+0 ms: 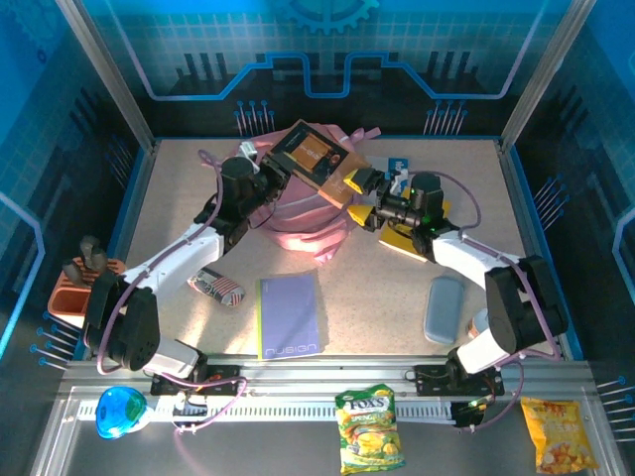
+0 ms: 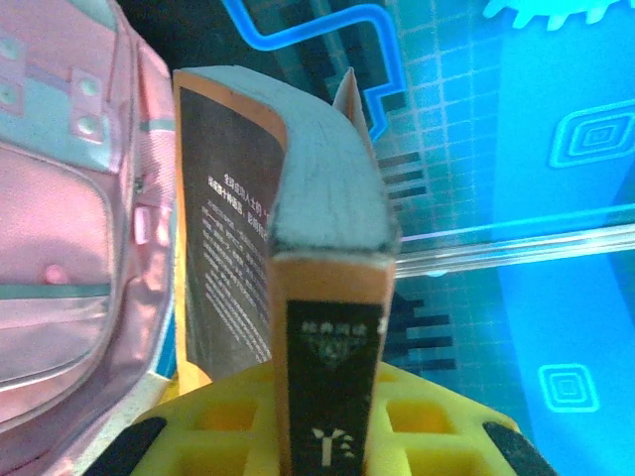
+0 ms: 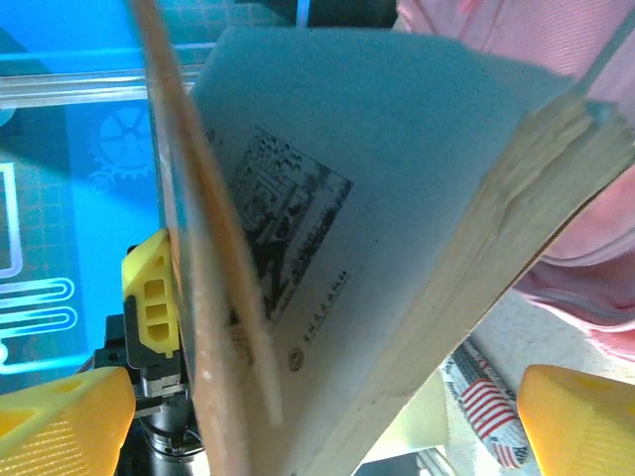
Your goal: Pack the student bag
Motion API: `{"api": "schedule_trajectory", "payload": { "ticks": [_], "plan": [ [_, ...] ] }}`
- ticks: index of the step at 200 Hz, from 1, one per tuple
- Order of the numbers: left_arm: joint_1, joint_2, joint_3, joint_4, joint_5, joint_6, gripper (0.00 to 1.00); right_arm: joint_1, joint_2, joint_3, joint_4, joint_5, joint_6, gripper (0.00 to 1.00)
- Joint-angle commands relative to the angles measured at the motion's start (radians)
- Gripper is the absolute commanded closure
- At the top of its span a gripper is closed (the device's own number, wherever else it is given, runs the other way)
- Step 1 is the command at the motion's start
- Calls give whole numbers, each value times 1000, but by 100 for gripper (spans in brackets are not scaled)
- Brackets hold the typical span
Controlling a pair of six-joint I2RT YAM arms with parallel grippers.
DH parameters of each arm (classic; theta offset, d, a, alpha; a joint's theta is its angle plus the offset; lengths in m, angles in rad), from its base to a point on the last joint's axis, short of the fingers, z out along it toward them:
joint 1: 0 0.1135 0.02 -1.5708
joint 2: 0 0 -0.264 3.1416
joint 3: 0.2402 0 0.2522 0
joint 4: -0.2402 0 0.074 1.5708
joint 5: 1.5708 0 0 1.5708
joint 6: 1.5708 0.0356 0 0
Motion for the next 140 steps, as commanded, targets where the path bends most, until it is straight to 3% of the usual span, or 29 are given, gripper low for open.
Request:
{"api": "schedule_trajectory", "payload": {
  "ticks": [1, 39, 87, 140],
  "plan": [
    [5, 6, 54, 138, 4, -54, 100, 22, 42, 40, 128, -3, 83, 0],
    [6, 6, 39, 144, 10, -72, 100, 21, 104, 66, 234, 36, 132, 8],
    [5, -25, -3, 117, -7, -68, 100, -9, 137, 50, 348, 60, 173, 41],
    [4, -40, -9, 6, -17, -26, 100, -28, 95, 38, 296, 60, 102, 81]
  ]
}}
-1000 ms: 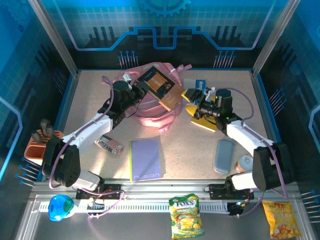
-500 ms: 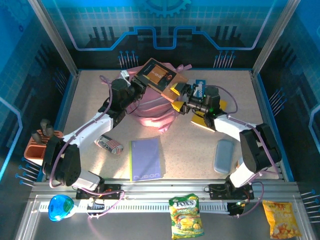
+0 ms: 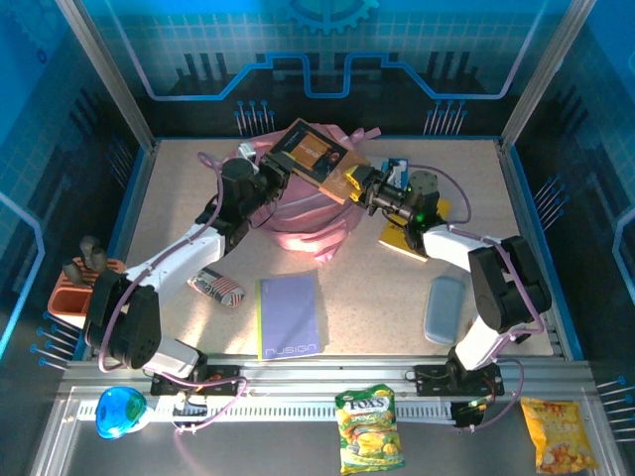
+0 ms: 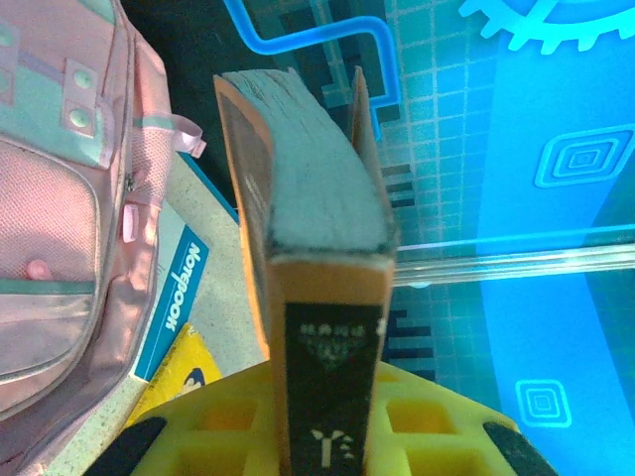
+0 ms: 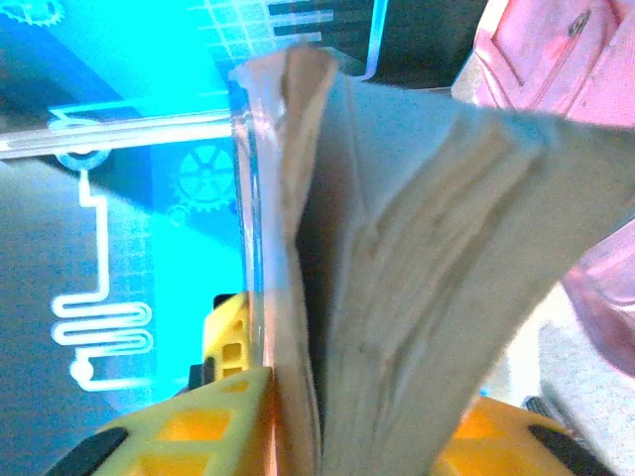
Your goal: Pack the student bag
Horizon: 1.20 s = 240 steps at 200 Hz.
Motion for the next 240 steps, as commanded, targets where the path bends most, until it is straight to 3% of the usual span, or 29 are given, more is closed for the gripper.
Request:
{"api": "schedule_trajectory", "payload": {
  "ticks": [1, 24, 47, 85, 132, 164, 202, 240],
  "plan": [
    [4, -49, 6, -19, -5, 31, 100, -19, -37, -5, 20, 6, -52, 81],
    [1, -56, 25, -157, -12, 124, 75, -43, -70, -45, -22, 0, -105, 91],
    [-2, -52, 39, -291, -27, 253, 49, -85, -124, -73, -99, -3, -186, 93],
    [-22, -6, 73, -431, -17, 494, 26, -176, -248, -127, -287, -1, -350, 94],
    [-83, 152, 244, -610, -9, 838, 17, -280, -390, -137, -571, 24, -540, 94],
    [-123, 271, 348, -676, -88, 1087, 17, -329, -458, -147, -674, 38, -606, 94],
    [-127, 392, 452, -759, -62, 1365, 22, -348, -510, -123, -801, 73, -691, 94],
    [-126, 523, 620, -925, -211, 1519, 28, -349, -523, -110, -851, 96, -727, 94]
  ]
}}
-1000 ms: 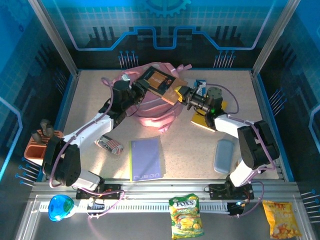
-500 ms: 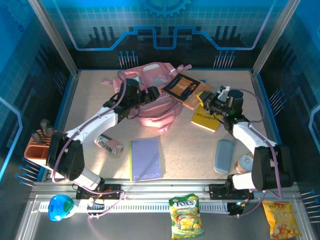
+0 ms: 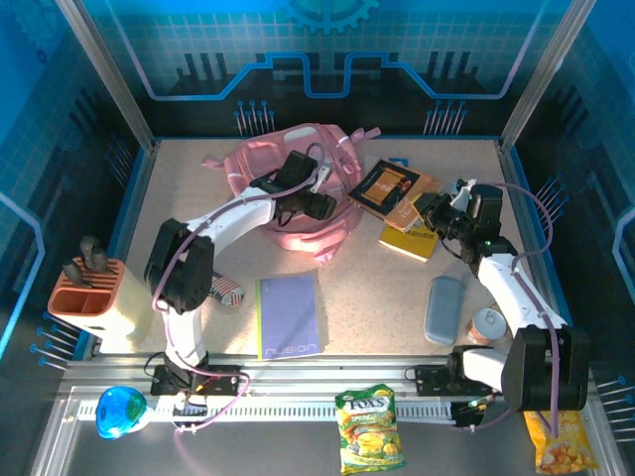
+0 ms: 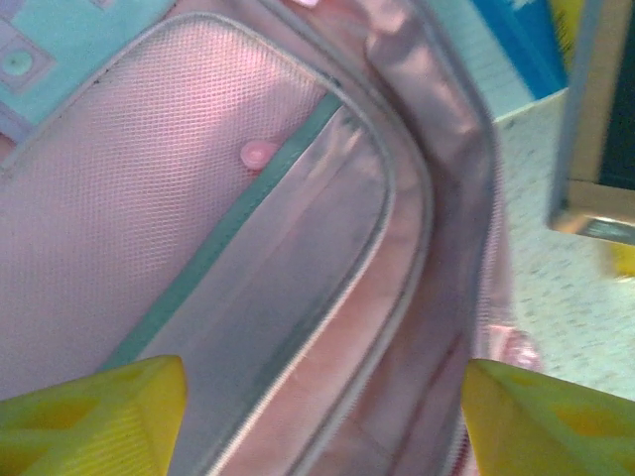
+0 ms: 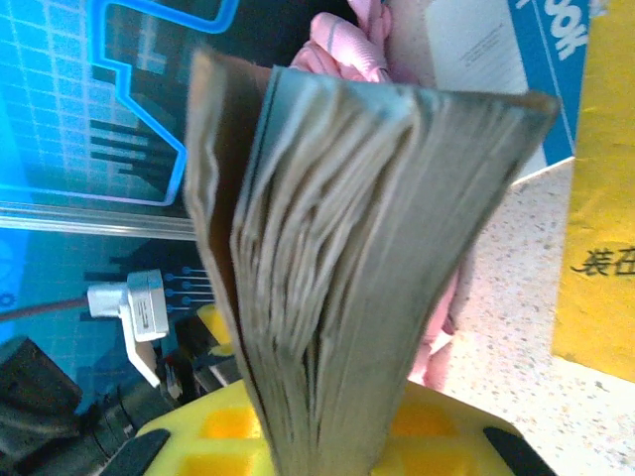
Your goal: Pack the student bag
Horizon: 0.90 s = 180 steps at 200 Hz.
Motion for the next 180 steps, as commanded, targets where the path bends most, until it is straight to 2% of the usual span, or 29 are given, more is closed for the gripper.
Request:
{"api": "schedule_trajectory", "payload": {
  "ticks": [1, 50, 96, 131, 158, 180],
  "plan": [
    [1, 58, 108, -138, -115, 185, 28, -15, -32, 32, -11, 9, -57, 94],
    [1, 198, 271, -335, -118, 315, 29, -15, -37, 26, -19, 25, -46, 94],
    [0, 290, 363, -388, -157, 319, 39, -14, -47, 33, -40, 40, -51, 95],
    [0, 317, 370, -293, -290, 300, 55, -14, -48, 24, -34, 43, -45, 95],
    [-2, 311, 375, -276, -297, 290, 67, -13, -56, 25, -50, 54, -46, 95],
    [-1, 279, 367, -258, -279, 268, 82, -14, -69, 37, -85, 75, -64, 96]
  ]
}}
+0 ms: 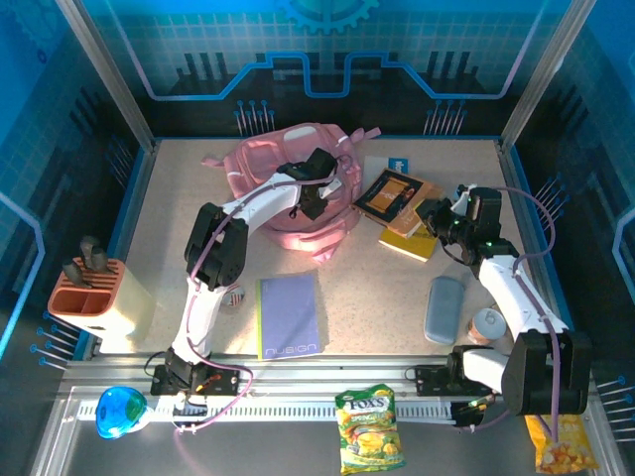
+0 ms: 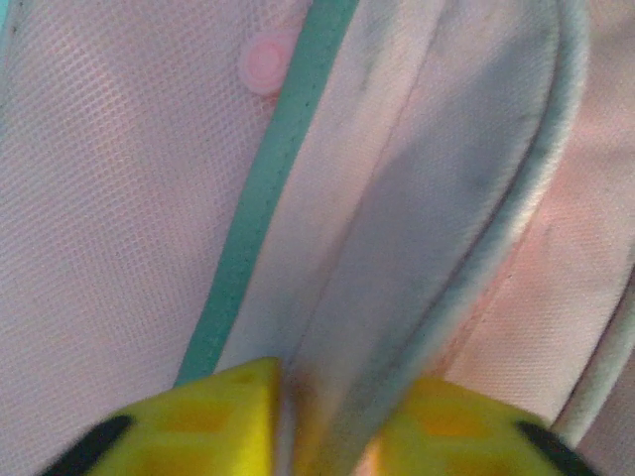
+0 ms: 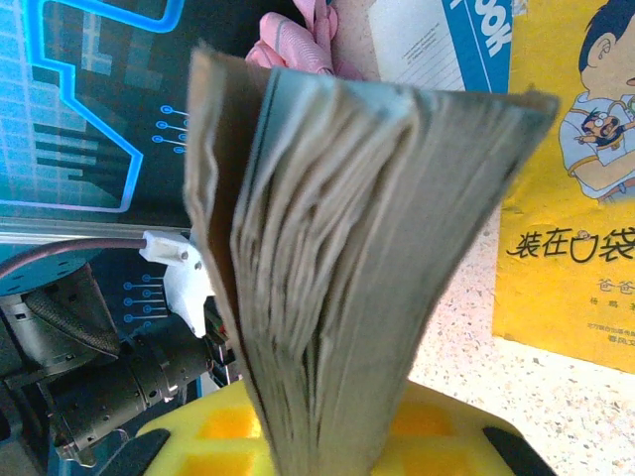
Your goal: Pack the student bag
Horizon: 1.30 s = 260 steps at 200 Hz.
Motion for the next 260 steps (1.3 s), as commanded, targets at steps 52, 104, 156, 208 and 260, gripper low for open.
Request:
{"api": "schedule_trajectory", "payload": {
  "ticks": [52, 104, 156, 208, 260],
  "plan": [
    [10, -154, -5, 107, -56, -121, 100, -45, -121, 24, -35, 62, -84, 96],
    [7, -261, 4, 178, -125, -271, 100, -71, -164, -25, 11, -3, -84, 96],
    [-32, -336, -26, 285, -113, -296, 100, 39, -120, -41, 120, -26, -13, 96],
    [-44, -372, -27, 328, -130, -309, 100, 171, 25, -16, 221, 25, 95, 95],
    [-44, -375, -9, 340, -142, -321, 100, 348, 279, 176, 362, 157, 203, 96]
  ]
}}
